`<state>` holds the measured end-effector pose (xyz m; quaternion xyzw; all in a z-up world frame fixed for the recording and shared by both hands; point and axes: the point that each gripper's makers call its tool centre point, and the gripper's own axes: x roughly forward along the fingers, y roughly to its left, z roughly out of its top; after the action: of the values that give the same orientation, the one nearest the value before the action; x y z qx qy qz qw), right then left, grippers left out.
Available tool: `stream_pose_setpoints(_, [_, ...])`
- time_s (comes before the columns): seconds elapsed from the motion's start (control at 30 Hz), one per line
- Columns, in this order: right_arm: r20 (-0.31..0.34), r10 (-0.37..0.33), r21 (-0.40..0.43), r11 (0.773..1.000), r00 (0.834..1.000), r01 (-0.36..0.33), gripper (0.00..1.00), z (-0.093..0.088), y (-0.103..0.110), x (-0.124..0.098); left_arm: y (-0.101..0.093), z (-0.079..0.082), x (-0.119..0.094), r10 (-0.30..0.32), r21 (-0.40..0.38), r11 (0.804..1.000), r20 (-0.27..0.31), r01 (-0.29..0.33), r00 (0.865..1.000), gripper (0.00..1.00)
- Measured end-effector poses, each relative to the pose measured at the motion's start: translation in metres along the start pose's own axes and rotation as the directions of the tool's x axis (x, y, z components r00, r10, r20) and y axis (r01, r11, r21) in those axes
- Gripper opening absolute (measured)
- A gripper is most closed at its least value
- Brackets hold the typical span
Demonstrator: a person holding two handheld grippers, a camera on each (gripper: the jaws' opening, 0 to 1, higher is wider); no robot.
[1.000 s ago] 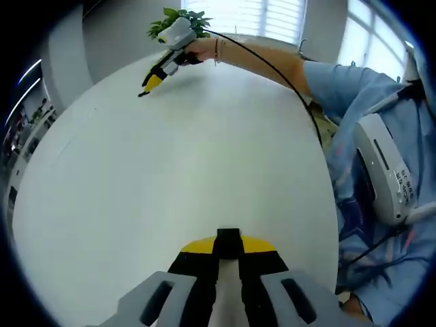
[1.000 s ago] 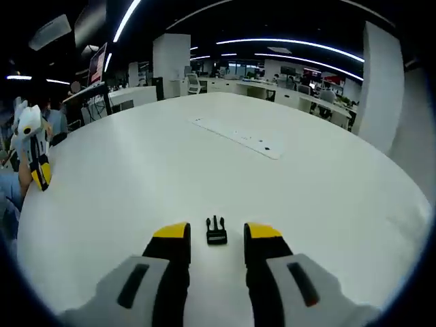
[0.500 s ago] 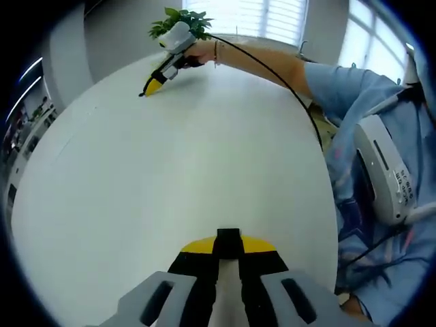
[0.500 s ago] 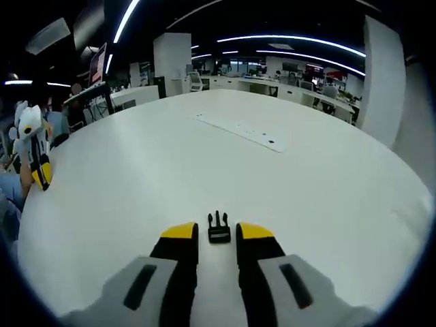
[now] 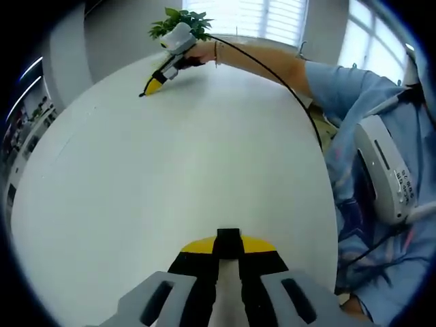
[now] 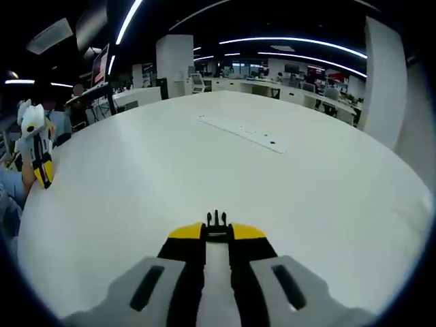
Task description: Snap the two parts of the plastic buckle together until the buckle closes and remains connected.
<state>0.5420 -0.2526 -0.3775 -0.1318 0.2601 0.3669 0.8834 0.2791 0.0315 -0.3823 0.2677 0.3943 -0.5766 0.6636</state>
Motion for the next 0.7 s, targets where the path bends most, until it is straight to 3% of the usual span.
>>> stream_pose_setpoints(0.23, [-0.008,-0.005,0.003,1.0,1.0,0.005,0.12,0.0,0.001,-0.001,0.0,0.0,0.0,-0.002,0.008,1.0,0.003,0.002,1.0,0.1])
stream_pose_setpoints(0.7, [-0.042,0.022,-0.025,0.999,0.999,-0.023,0.13,-0.004,0.031,-0.011,0.002,0.001,0.0,-0.008,-0.001,1.0,0.005,0.008,1.0,0.1])
